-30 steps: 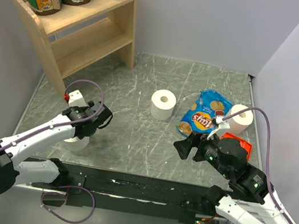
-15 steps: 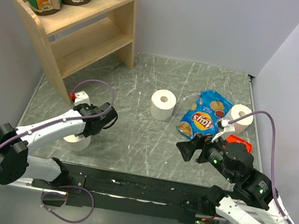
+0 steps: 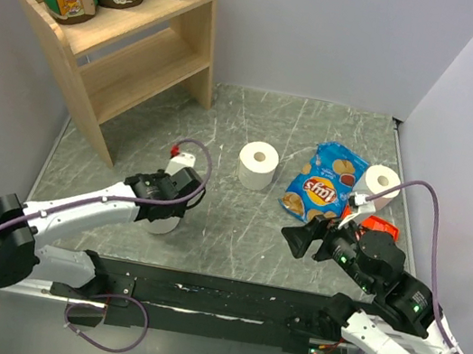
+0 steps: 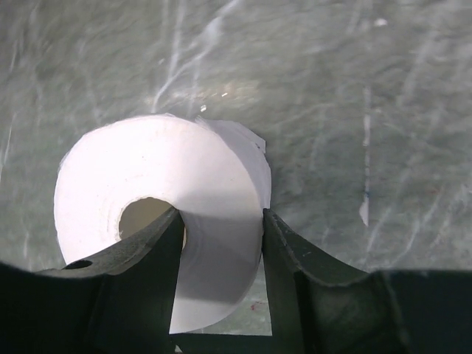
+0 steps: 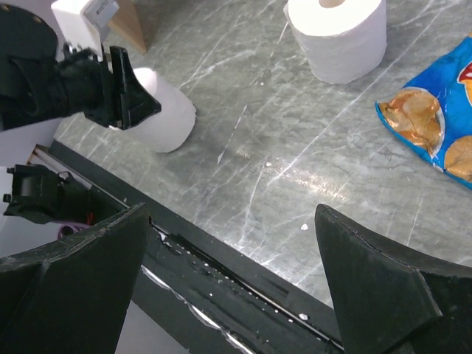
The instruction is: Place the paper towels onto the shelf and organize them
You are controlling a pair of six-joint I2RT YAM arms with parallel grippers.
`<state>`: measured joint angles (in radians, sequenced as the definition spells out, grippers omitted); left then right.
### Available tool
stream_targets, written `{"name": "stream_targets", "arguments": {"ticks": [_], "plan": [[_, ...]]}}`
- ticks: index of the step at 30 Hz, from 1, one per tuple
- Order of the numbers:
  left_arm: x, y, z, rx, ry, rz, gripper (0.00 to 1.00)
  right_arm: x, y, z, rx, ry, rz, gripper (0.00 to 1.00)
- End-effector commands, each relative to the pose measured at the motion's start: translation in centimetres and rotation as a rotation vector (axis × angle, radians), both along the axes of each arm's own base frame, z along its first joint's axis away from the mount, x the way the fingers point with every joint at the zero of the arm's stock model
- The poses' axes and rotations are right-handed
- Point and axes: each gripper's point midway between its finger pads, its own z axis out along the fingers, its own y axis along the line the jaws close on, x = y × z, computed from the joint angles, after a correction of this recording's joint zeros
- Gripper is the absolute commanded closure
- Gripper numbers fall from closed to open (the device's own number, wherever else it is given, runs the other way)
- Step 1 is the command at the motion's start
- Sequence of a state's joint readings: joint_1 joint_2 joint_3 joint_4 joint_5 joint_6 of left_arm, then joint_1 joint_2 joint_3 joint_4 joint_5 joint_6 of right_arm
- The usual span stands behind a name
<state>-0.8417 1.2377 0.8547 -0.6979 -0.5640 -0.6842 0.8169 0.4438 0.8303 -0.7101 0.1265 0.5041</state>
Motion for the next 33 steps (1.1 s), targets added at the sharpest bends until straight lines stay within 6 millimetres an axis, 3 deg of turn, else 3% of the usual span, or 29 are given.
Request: {"name": "stream_targets", "arguments": {"ticks": [1, 7, 12, 15, 18, 21, 24, 27, 33], "plan": [[2.4, -4.0, 3.0, 0.019, -0.068, -0.291, 0.55, -0.3, -0.1, 0.0, 0.018, 0.01, -0.006, 0.01], [3.4, -5.8, 5.3, 0.039, -0.094, -0.392, 0.6, -0.4, -0.6, 0.1, 0.031, -0.006, -0.023, 0.0], [3.1, -6.3, 9.3, 0.071, -0.181, -0.49, 0.58, -0.5, 1.0, -2.9, 0.021, 0.061, 0.033, 0.0], [3.7, -5.2, 12.2, 0.117, -0.247, -0.47, 0.59, -0.4, 1.6, -5.4, -0.029, 0.134, 0.041, 0.0], [4.3, -4.1, 15.5, 0.148, -0.327, -0.439, 0.57, -0.1, 1.5, -6.4, -0.087, 0.179, 0.022, 0.01], [4.9, -2.8, 20.0, 0.144, -0.449, -0.371, 0.54, 0.3, 1.6, -5.9, -0.106, 0.172, 0.015, 0.0], [5.2, -2.1, 22.9, 0.164, -0.541, -0.376, 0.53, 0.7, 1.5, -4.9, -0.098, 0.152, 0.003, 0.0], [6.0, -1.2, 24.2, 0.261, -0.582, -0.365, 0.53, 0.7, 1.8, -4.2, -0.074, 0.135, 0.01, 0.0], [9.5, 1.7, 25.4, 0.427, -0.582, -0.272, 0.55, 0.4, 2.1, -4.1, -0.052, 0.133, 0.033, 0.0]]}}
